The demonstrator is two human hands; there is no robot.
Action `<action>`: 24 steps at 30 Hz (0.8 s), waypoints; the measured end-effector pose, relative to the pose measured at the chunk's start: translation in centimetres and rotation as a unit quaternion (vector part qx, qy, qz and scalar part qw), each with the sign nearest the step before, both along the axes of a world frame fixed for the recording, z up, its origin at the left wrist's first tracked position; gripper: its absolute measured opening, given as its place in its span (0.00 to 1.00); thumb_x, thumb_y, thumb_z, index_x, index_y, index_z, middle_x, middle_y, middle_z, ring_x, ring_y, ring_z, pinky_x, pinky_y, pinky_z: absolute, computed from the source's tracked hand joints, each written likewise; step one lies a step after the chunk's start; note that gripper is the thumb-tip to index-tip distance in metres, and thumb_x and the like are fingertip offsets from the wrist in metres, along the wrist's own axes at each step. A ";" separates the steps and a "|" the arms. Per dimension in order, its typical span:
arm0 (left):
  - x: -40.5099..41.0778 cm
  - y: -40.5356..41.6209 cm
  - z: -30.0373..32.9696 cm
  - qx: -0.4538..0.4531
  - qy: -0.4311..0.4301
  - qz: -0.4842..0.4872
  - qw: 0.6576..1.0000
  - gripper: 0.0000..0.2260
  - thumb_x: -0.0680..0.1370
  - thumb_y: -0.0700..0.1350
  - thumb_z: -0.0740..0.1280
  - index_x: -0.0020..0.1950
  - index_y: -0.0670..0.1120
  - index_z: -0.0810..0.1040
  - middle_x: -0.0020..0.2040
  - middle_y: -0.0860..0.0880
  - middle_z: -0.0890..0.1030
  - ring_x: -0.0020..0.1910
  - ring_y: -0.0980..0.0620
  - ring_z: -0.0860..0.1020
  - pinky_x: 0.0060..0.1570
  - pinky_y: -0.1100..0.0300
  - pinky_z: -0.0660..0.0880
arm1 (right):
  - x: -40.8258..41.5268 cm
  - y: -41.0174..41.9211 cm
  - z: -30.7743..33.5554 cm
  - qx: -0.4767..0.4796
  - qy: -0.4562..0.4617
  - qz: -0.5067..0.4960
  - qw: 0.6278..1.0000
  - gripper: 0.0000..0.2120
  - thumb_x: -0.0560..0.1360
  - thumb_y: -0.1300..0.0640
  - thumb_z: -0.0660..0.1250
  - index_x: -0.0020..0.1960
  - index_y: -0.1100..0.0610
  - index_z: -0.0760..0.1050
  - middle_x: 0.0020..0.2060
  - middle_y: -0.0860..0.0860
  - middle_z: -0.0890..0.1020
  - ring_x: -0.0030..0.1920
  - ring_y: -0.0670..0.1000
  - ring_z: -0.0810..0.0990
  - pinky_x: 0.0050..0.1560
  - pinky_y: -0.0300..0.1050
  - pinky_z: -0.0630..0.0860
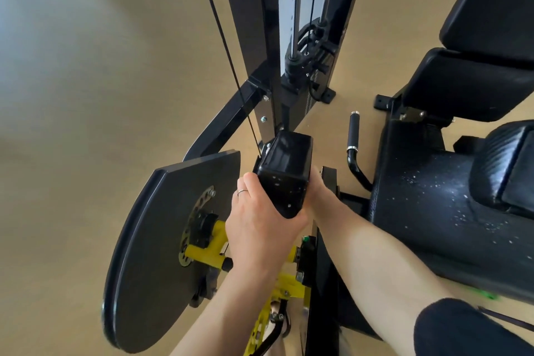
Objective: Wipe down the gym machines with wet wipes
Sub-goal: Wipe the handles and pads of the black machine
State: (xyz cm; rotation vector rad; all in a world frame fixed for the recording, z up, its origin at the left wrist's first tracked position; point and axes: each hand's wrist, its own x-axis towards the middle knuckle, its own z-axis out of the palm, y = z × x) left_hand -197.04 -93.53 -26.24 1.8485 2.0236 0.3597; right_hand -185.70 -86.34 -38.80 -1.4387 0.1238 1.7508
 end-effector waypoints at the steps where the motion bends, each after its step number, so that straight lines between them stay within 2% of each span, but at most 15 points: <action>1: 0.0 0.1 -0.1 0.002 0.001 -0.001 1.000 0.33 0.65 0.65 0.74 0.59 0.50 0.66 0.52 0.54 0.74 0.50 0.53 0.75 0.37 0.62 0.74 | 0.0 0.0 -0.2 -0.015 0.000 -0.006 1.000 0.17 0.85 0.55 0.54 0.65 0.63 0.76 0.57 0.61 0.83 0.51 0.56 0.82 0.48 0.51 0.80; 3: -0.2 0.1 0.0 0.003 0.000 -0.003 1.000 0.33 0.65 0.65 0.74 0.60 0.50 0.65 0.52 0.53 0.74 0.50 0.54 0.76 0.39 0.61 0.76 | 0.2 0.2 -0.3 -0.043 0.013 -0.009 0.999 0.21 0.84 0.49 0.56 0.55 0.62 0.82 0.50 0.62 0.86 0.51 0.61 0.82 0.52 0.56 0.78; 6: -0.2 0.0 0.2 0.001 0.000 -0.007 1.000 0.33 0.66 0.65 0.74 0.60 0.49 0.65 0.52 0.53 0.74 0.50 0.53 0.76 0.40 0.57 0.79 | 0.7 0.1 -0.7 -0.088 -0.017 -0.022 0.996 0.17 0.81 0.49 0.61 0.53 0.60 0.82 0.59 0.61 0.84 0.60 0.62 0.82 0.63 0.55 0.78; 7: -0.3 0.0 0.2 0.003 0.001 -0.008 1.000 0.33 0.66 0.65 0.74 0.60 0.49 0.65 0.52 0.52 0.74 0.50 0.52 0.77 0.40 0.56 0.80 | 0.5 -0.3 0.1 -0.086 -0.029 -0.041 0.995 0.16 0.81 0.49 0.60 0.52 0.59 0.81 0.58 0.60 0.85 0.58 0.59 0.84 0.60 0.53 0.80; 9: -0.3 0.0 0.2 0.001 -0.003 -0.005 1.000 0.33 0.66 0.65 0.74 0.59 0.49 0.65 0.52 0.52 0.74 0.50 0.51 0.77 0.39 0.55 0.80 | -0.3 -1.2 1.8 -0.046 -0.008 -0.074 0.996 0.14 0.85 0.51 0.57 0.52 0.56 0.79 0.52 0.56 0.84 0.48 0.53 0.84 0.46 0.45 0.82; 10: -0.3 0.0 0.3 -0.002 -0.006 -0.006 1.000 0.32 0.66 0.65 0.74 0.58 0.49 0.64 0.52 0.52 0.74 0.50 0.51 0.77 0.39 0.56 0.79 | -0.6 -1.5 2.6 -0.031 -0.008 -0.080 0.996 0.13 0.86 0.51 0.57 0.54 0.56 0.78 0.51 0.55 0.83 0.45 0.52 0.83 0.40 0.44 0.81; 11: -0.3 0.0 0.3 -0.007 -0.009 -0.008 1.000 0.32 0.66 0.65 0.74 0.58 0.49 0.64 0.52 0.52 0.73 0.51 0.51 0.77 0.39 0.56 0.79 | -0.7 -1.7 3.1 -0.041 -0.008 -0.095 0.995 0.14 0.85 0.51 0.59 0.58 0.58 0.79 0.52 0.56 0.83 0.46 0.54 0.82 0.39 0.46 0.80; 13: -0.4 0.1 0.5 -0.018 -0.019 -0.011 1.000 0.33 0.66 0.64 0.76 0.58 0.49 0.64 0.52 0.53 0.73 0.52 0.52 0.77 0.41 0.56 0.79 | -1.1 -2.1 3.8 -0.034 -0.008 -0.121 0.992 0.19 0.83 0.50 0.62 0.67 0.61 0.78 0.61 0.61 0.82 0.58 0.61 0.81 0.47 0.50 0.80; 15: -0.7 0.0 0.6 -0.041 -0.045 -0.013 0.998 0.33 0.65 0.62 0.77 0.59 0.50 0.64 0.53 0.53 0.73 0.52 0.52 0.76 0.41 0.58 0.79 | -1.8 -2.9 3.8 -0.028 -0.031 -0.118 0.992 0.25 0.80 0.48 0.63 0.71 0.63 0.75 0.64 0.64 0.80 0.67 0.65 0.77 0.58 0.57 0.80; 17: -1.5 -0.1 0.7 -0.076 -0.111 -0.026 0.991 0.32 0.65 0.59 0.78 0.60 0.52 0.64 0.54 0.55 0.72 0.52 0.54 0.76 0.39 0.64 0.75 | -2.4 -4.3 3.4 -0.029 -0.029 -0.128 0.991 0.28 0.74 0.46 0.66 0.67 0.64 0.77 0.61 0.65 0.81 0.66 0.69 0.78 0.64 0.66 0.77; 19: -2.6 -0.2 0.8 -0.115 -0.171 -0.052 0.977 0.33 0.67 0.53 0.78 0.65 0.52 0.65 0.56 0.56 0.72 0.54 0.56 0.74 0.39 0.70 0.70 | -3.3 -6.0 4.7 -0.024 -0.034 -0.128 0.991 0.26 0.72 0.44 0.67 0.61 0.62 0.80 0.60 0.64 0.83 0.61 0.68 0.81 0.63 0.69 0.76; 22: -4.2 0.4 1.3 -0.177 -0.220 -0.068 0.957 0.32 0.71 0.46 0.75 0.72 0.52 0.65 0.60 0.56 0.73 0.60 0.57 0.72 0.45 0.71 0.70 | -4.5 -8.2 7.6 -0.002 -0.074 -0.125 0.989 0.17 0.79 0.48 0.65 0.60 0.57 0.83 0.55 0.60 0.85 0.53 0.59 0.85 0.57 0.56 0.82; 23: -4.6 0.7 1.6 -0.196 -0.227 -0.065 0.952 0.30 0.73 0.45 0.73 0.73 0.52 0.65 0.61 0.56 0.74 0.61 0.56 0.72 0.48 0.68 0.73 | -4.9 -8.8 8.4 0.009 -0.080 -0.123 0.989 0.16 0.80 0.48 0.64 0.60 0.56 0.83 0.55 0.60 0.85 0.51 0.56 0.85 0.55 0.52 0.83; 24: -4.8 1.0 2.0 -0.212 -0.237 -0.057 0.946 0.28 0.75 0.44 0.70 0.74 0.52 0.66 0.63 0.54 0.75 0.62 0.55 0.73 0.52 0.64 0.75 | -5.3 -9.3 9.4 0.017 -0.095 -0.123 0.988 0.16 0.80 0.46 0.63 0.61 0.53 0.82 0.55 0.58 0.85 0.53 0.54 0.84 0.57 0.52 0.81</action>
